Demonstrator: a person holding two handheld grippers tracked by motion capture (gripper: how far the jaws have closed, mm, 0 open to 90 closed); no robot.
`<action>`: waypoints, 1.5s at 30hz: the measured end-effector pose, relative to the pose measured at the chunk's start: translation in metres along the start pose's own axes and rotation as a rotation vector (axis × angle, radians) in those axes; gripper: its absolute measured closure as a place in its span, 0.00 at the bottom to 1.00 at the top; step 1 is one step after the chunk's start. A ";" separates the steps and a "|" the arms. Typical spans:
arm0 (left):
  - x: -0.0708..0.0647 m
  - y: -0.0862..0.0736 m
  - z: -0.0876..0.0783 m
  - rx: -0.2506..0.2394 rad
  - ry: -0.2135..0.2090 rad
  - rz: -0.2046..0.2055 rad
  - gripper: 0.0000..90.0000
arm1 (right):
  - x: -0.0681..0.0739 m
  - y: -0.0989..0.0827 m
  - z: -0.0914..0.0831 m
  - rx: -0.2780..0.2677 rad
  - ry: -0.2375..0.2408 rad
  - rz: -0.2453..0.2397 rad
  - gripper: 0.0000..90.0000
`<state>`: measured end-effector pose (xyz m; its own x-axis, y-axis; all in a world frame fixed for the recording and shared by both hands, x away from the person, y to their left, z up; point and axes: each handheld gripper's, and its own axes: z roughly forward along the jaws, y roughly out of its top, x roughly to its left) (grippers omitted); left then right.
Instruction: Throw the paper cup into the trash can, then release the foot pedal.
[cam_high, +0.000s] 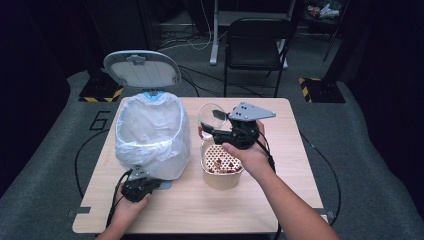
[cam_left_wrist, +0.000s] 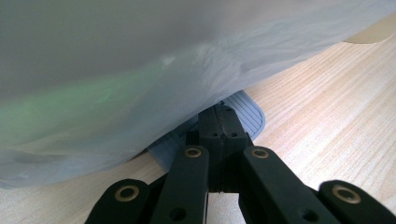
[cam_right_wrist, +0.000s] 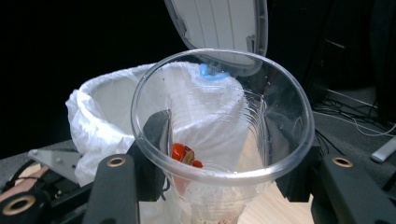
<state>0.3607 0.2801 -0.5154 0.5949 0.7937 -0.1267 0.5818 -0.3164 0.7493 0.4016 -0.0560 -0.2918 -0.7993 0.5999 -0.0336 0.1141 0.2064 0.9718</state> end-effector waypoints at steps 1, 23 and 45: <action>0.000 0.000 0.000 0.000 0.000 0.000 1.00 | 0.000 0.001 0.001 -0.005 -0.001 -0.006 0.50; 0.000 0.000 0.000 0.002 -0.002 0.002 1.00 | 0.027 0.050 0.047 -0.028 0.061 -0.039 0.50; 0.000 0.000 0.000 -0.003 -0.002 -0.002 1.00 | 0.037 0.052 0.101 -0.025 0.093 -0.038 0.49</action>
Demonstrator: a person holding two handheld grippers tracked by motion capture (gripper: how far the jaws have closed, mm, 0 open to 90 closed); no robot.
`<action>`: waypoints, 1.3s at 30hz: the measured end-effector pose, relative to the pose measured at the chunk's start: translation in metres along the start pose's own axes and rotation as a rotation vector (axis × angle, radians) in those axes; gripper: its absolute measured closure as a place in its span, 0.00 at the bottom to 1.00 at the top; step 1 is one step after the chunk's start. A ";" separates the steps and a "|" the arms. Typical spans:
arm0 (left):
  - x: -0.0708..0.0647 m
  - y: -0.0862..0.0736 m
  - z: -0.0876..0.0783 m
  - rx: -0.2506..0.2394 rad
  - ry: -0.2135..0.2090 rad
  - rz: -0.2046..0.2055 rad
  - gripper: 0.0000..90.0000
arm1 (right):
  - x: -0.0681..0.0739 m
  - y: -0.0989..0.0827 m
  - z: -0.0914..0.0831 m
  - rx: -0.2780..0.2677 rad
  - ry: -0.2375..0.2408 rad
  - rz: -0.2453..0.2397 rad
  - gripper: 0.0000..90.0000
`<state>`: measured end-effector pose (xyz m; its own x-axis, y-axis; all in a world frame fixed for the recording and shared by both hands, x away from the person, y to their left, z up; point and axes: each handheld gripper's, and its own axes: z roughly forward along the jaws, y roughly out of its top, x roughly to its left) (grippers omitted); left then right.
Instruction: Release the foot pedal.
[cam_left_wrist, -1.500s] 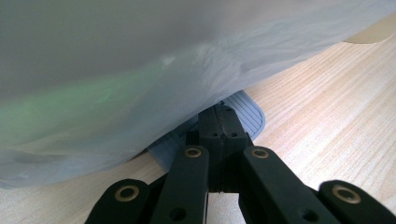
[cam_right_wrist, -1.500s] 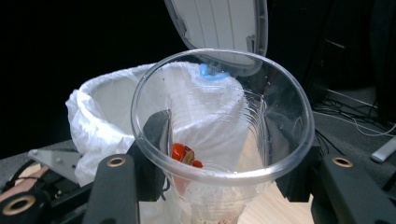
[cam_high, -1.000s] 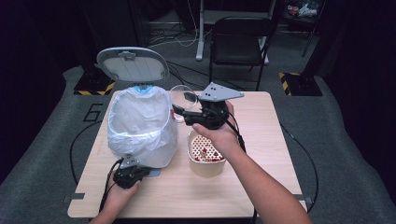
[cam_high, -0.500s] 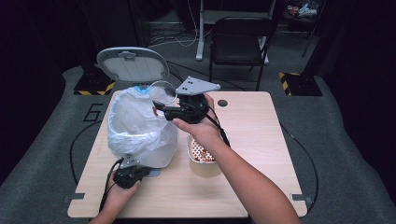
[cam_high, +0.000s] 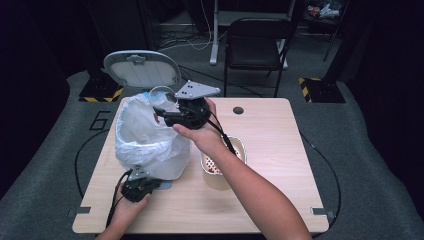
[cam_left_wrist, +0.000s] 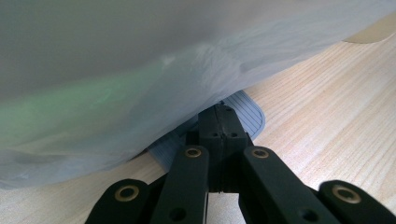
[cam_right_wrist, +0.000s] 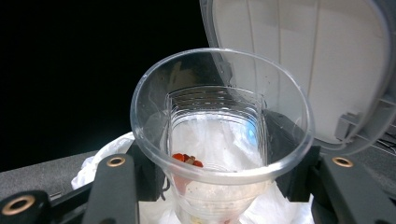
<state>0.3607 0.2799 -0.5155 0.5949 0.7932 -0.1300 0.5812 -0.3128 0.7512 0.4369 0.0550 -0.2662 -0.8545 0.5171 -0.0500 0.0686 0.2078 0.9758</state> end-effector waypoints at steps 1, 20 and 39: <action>0.000 0.000 0.000 0.000 0.001 -0.003 1.00 | 0.000 0.000 0.005 -0.001 -0.002 0.003 0.49; 0.000 0.000 0.000 -0.002 -0.003 -0.001 1.00 | 0.010 -0.007 0.046 0.045 0.012 0.016 0.48; 0.000 0.000 0.000 0.000 -0.003 0.000 1.00 | 0.015 -0.011 0.058 0.083 0.035 0.019 0.16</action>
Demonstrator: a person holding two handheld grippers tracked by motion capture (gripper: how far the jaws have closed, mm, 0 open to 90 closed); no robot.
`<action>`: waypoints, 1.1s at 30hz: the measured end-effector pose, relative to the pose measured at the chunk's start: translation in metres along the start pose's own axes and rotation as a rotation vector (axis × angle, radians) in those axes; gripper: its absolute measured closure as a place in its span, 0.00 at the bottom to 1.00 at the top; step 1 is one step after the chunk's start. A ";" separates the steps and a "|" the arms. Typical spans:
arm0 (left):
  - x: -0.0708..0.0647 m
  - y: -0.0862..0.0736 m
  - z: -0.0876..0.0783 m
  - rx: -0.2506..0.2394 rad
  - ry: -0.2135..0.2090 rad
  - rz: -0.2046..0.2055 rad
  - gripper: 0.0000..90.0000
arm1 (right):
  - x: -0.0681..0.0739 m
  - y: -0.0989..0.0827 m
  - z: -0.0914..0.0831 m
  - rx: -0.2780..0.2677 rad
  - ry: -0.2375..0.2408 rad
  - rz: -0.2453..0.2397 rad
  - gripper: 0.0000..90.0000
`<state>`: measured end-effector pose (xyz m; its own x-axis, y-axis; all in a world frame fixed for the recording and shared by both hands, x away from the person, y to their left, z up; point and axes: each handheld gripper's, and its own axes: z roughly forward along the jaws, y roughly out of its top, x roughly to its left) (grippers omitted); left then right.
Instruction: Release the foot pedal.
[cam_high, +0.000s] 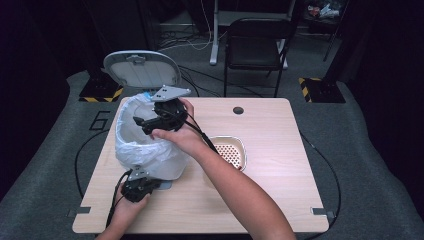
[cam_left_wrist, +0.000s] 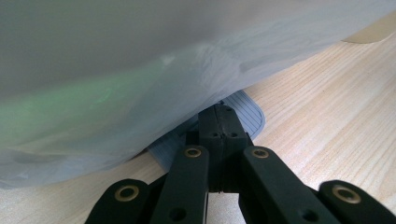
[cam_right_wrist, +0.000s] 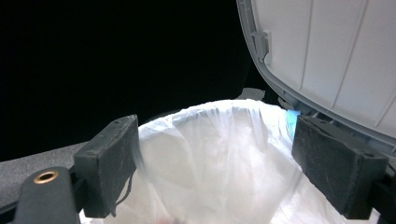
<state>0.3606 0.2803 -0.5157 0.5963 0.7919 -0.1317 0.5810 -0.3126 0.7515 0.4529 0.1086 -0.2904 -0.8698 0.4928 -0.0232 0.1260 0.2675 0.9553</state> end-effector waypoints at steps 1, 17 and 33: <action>0.000 0.000 0.000 0.000 0.000 0.000 1.00 | 0.000 0.000 0.000 -0.003 0.003 0.000 0.15; 0.000 0.000 0.000 0.000 -0.002 -0.001 1.00 | 0.002 0.001 -0.013 0.002 -0.012 -0.017 0.17; 0.001 0.000 0.000 0.004 -0.003 0.003 1.00 | 0.000 -0.007 -0.070 0.015 -0.057 -0.006 0.22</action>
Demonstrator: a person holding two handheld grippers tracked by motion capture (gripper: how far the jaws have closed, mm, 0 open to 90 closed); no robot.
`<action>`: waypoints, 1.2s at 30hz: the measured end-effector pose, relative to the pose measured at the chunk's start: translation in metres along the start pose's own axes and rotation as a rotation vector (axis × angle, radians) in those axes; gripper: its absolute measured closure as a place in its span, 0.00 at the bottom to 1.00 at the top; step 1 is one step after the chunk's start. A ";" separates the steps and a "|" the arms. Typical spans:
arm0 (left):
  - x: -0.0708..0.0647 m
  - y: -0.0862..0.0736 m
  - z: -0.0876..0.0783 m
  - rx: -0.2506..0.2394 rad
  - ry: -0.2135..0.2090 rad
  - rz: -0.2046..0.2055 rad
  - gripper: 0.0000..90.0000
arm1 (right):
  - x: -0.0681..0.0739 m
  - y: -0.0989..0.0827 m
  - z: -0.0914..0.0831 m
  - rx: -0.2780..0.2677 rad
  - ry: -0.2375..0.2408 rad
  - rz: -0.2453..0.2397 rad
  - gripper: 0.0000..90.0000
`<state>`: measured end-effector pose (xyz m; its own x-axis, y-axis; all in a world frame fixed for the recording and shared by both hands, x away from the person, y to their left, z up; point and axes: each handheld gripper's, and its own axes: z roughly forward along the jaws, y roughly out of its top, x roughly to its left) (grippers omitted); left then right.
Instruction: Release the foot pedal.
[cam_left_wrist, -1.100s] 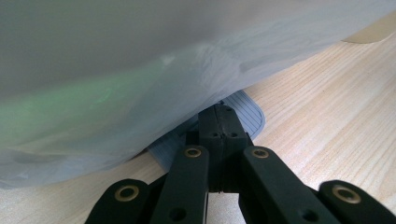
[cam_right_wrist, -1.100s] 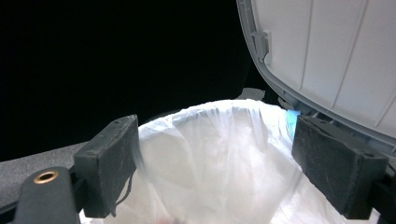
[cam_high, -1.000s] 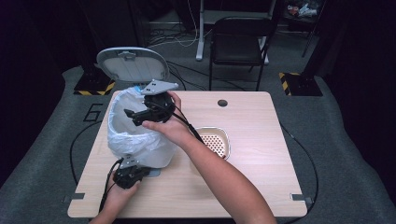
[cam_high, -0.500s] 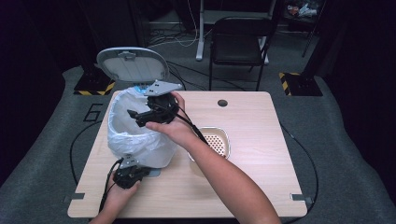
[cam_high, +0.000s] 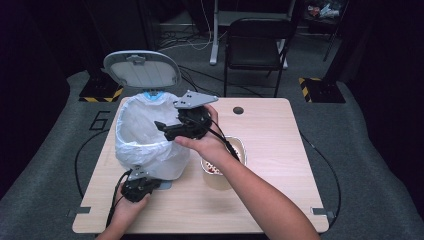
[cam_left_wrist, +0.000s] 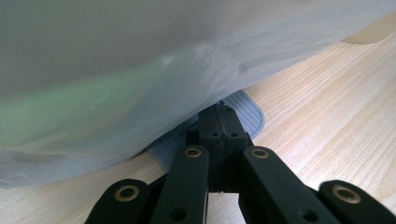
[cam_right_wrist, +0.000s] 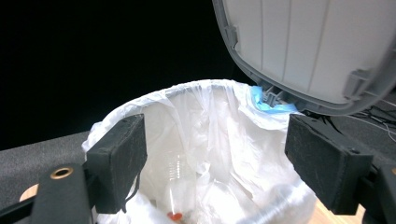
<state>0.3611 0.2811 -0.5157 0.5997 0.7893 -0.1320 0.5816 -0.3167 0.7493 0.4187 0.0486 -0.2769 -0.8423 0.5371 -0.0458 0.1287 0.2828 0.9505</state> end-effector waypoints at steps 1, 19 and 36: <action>0.000 0.000 0.000 0.000 0.000 -0.001 1.00 | 0.000 -0.001 -0.004 -0.009 -0.002 -0.003 0.23; 0.000 -0.001 0.000 -0.002 -0.002 -0.014 1.00 | -0.032 -0.043 -0.073 -0.019 -0.102 0.007 0.23; -0.001 0.000 0.000 -0.002 -0.001 -0.017 1.00 | -0.050 -0.079 -0.116 -0.028 -0.200 0.045 0.25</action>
<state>0.3608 0.2806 -0.5155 0.5904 0.7939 -0.1454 0.5907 -0.3023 0.7481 0.3894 -0.0927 -0.3142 -0.7148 0.6967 -0.0601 0.1470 0.2337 0.9611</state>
